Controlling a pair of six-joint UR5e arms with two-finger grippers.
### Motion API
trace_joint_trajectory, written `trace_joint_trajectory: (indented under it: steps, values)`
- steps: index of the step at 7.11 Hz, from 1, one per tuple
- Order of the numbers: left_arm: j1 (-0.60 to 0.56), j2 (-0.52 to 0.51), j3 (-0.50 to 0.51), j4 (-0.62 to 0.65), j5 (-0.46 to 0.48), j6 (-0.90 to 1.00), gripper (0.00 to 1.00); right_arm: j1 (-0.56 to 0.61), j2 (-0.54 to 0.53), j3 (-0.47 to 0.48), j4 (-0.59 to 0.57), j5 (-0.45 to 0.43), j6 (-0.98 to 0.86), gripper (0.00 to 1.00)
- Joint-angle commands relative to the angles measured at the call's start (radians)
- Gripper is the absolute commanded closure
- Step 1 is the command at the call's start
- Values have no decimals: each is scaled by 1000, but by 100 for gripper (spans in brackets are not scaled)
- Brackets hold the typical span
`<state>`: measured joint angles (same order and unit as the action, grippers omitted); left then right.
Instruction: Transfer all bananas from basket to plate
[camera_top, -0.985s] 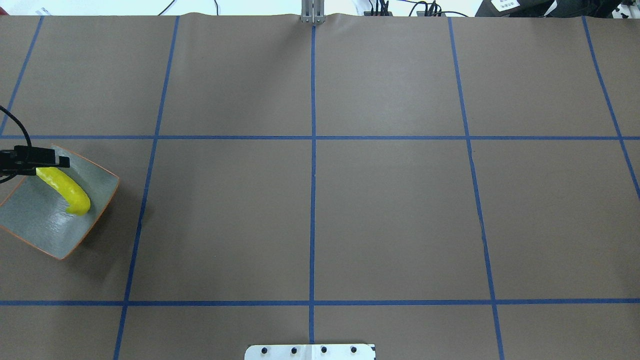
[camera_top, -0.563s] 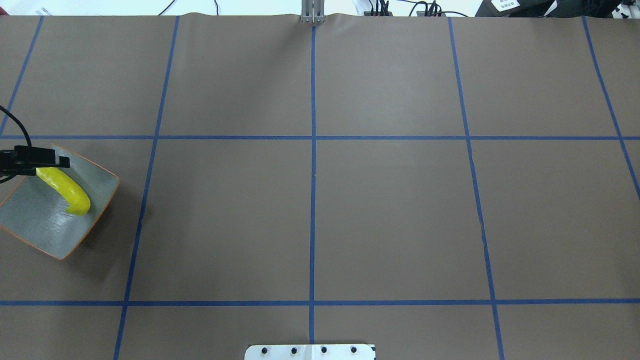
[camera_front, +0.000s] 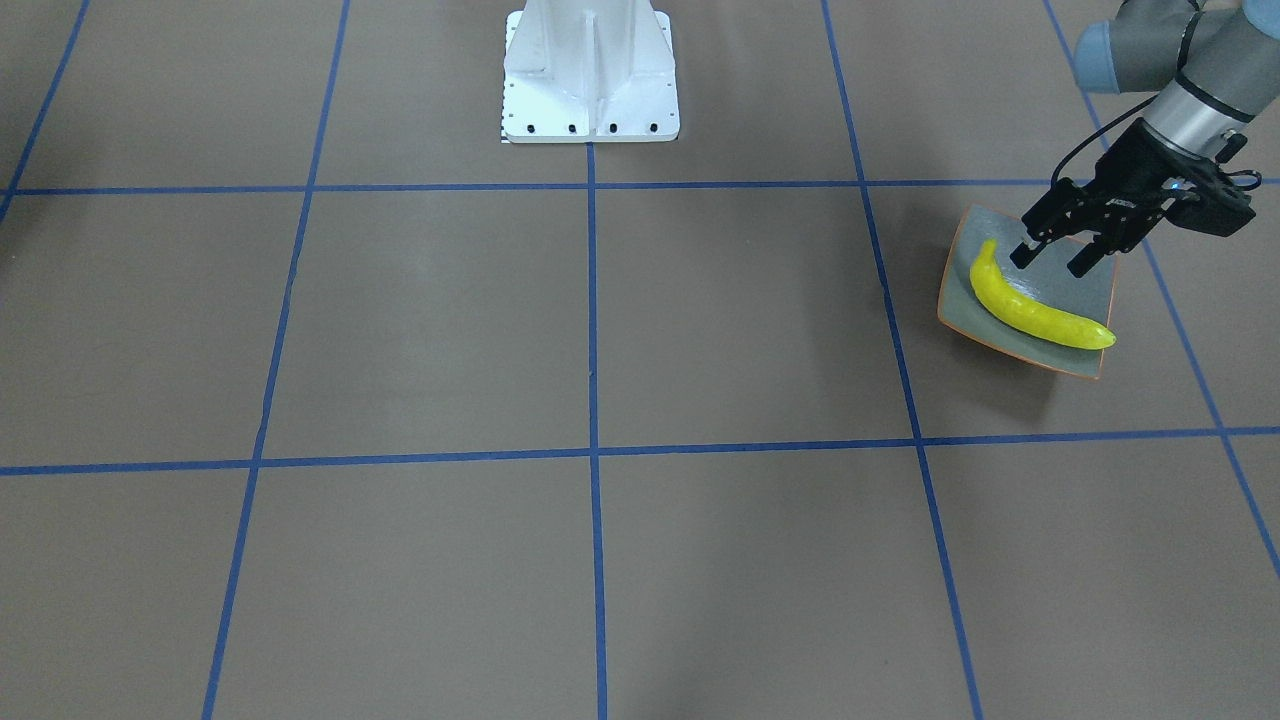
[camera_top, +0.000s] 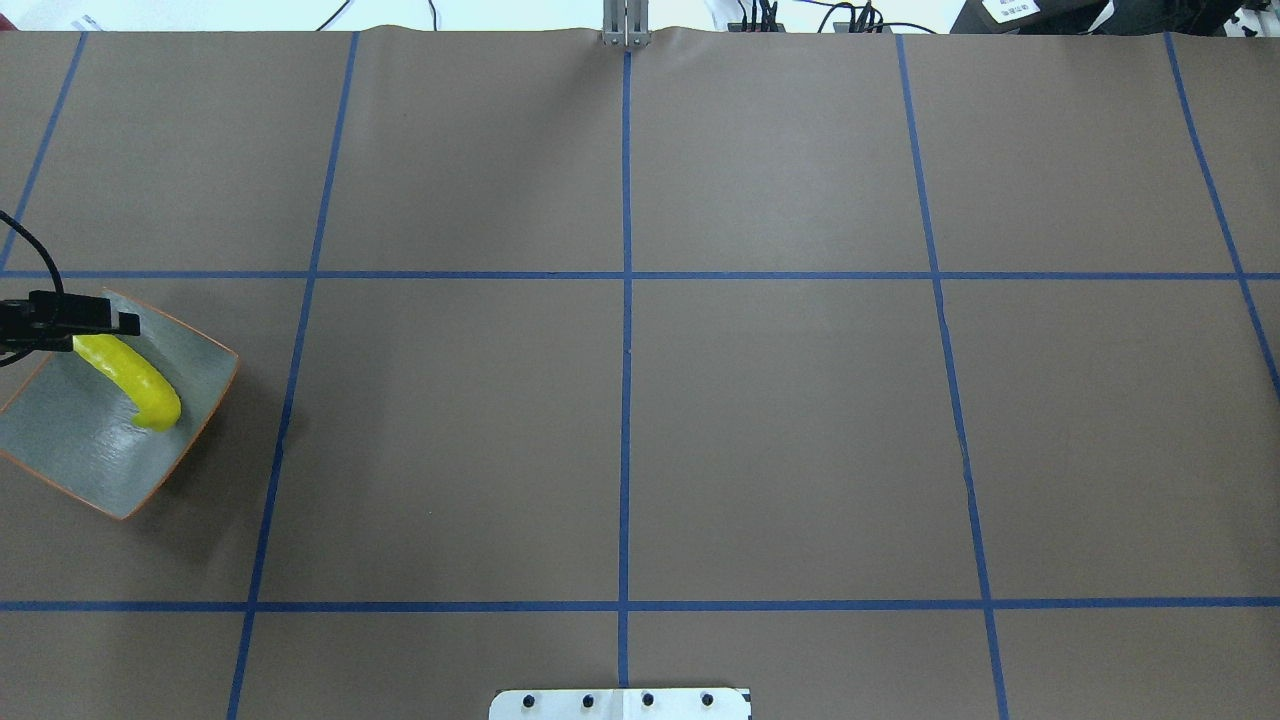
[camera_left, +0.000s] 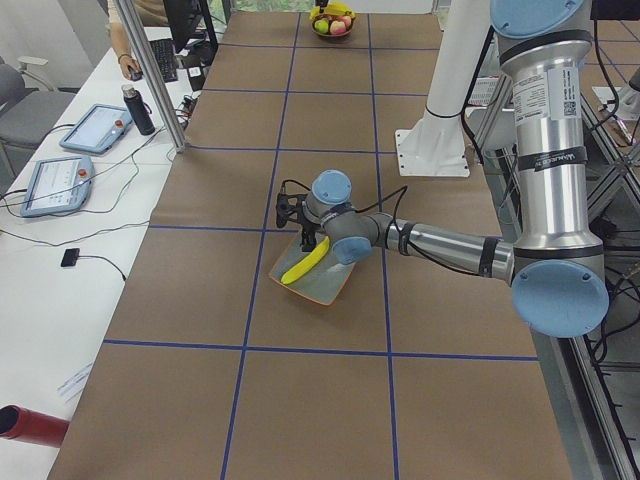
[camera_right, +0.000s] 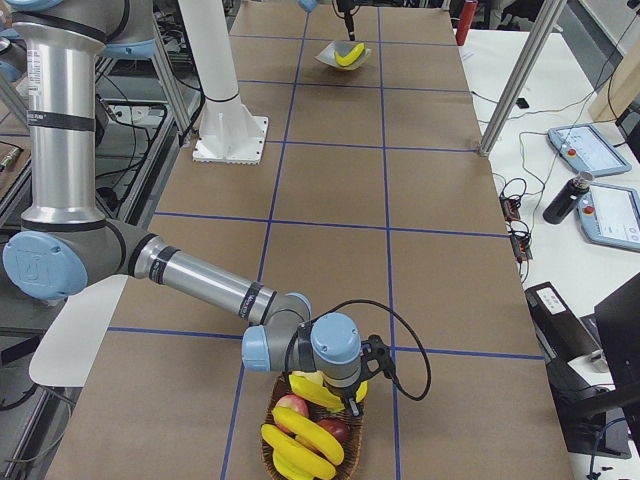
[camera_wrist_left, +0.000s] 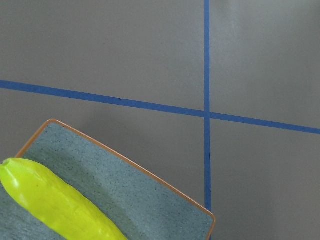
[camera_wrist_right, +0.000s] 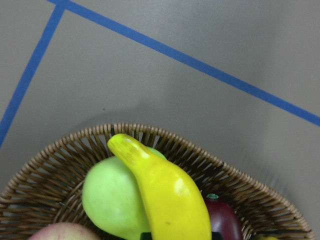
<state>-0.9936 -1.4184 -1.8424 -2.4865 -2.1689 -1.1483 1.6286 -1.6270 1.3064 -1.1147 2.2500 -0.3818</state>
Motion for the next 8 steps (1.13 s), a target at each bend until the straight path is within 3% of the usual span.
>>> trace_joint_trajectory:
  steps: [1,4,8]
  values:
    - [0,-22,-3,-5,-2,-2,0,-1,92,25,-84,6,14,100]
    - [4,-74,-9,-8,-2,-2,0,-74,153,164,-105,89,364,100]
    - [68,-269,-5,-60,-12,-11,0,-323,231,436,-99,100,994,100]
